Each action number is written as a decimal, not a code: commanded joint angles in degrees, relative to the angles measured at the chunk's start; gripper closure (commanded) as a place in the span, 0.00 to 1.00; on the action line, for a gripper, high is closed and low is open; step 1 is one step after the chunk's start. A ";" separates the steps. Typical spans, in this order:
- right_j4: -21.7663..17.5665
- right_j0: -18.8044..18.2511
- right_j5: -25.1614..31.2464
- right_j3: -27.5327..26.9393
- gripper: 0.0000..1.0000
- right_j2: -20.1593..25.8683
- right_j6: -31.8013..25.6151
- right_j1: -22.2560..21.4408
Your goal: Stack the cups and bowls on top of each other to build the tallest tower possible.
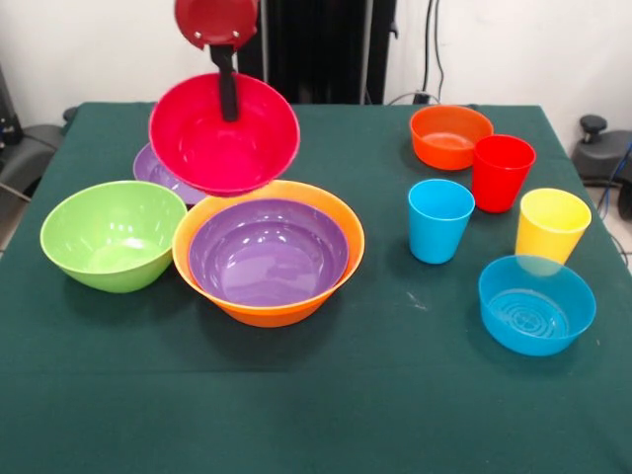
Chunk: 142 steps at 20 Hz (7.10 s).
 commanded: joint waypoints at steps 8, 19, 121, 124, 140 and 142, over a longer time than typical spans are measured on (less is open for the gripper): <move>-7.62 -0.57 -3.77 5.75 1.00 10.48 -8.98 1.06; -9.47 -1.29 -4.81 6.04 1.00 12.06 -7.10 1.23; -24.95 -16.66 -30.54 20.55 1.00 26.14 -2.75 9.15; -25.75 -16.54 -32.47 20.66 1.00 25.99 -1.93 10.42; -29.10 -18.16 -35.20 17.74 1.00 26.37 -2.39 14.80; -29.29 -18.73 -34.88 17.65 1.00 26.95 -2.56 14.95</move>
